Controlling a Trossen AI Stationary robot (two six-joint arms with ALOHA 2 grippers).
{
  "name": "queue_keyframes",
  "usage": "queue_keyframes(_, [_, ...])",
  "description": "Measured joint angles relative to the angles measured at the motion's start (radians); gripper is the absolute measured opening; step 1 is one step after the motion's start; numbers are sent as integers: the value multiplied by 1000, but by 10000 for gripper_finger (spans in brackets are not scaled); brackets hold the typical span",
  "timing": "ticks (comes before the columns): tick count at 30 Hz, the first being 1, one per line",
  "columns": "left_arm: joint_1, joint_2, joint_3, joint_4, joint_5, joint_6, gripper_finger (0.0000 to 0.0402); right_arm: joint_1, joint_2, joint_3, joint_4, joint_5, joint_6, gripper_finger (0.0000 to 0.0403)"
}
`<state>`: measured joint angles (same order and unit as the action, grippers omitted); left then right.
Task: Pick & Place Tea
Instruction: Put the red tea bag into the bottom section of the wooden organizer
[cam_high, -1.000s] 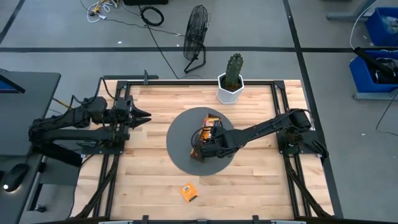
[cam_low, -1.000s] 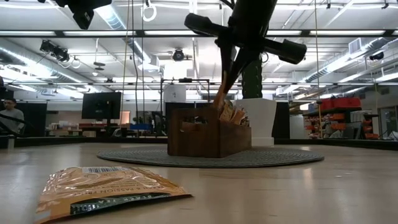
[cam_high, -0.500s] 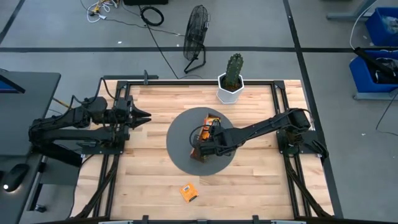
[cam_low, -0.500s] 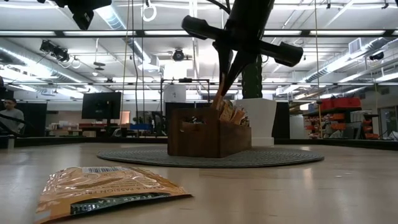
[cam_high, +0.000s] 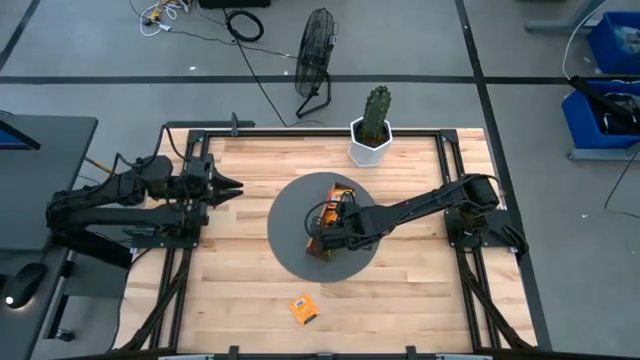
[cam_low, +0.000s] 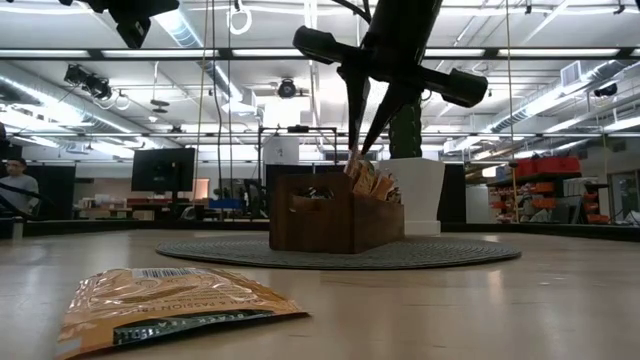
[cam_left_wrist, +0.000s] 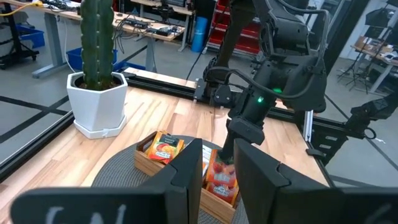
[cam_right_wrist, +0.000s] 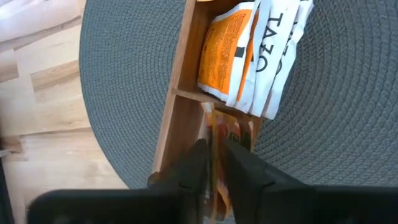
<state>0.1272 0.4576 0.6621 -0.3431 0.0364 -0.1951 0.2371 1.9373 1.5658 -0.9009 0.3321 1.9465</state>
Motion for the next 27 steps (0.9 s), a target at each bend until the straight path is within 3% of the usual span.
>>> queue_keyframes(8, [0,0,0,-1,-2,4,94,0,0,0,22,17,-11,133])
queue_keyframes(12, [0,0,0,-12,-2,1,94,6,-6,0,66,32,-102,158])
queue_keyframes(16, [0,0,0,-25,-2,-2,94,25,-21,1,164,45,-273,169])
queue_keyframes(20, [0,0,0,-25,-2,-3,94,53,-21,1,265,10,-560,164])
queue_keyframes(27, [0,3,0,-32,-1,-4,94,125,-21,1,432,-194,-941,146])
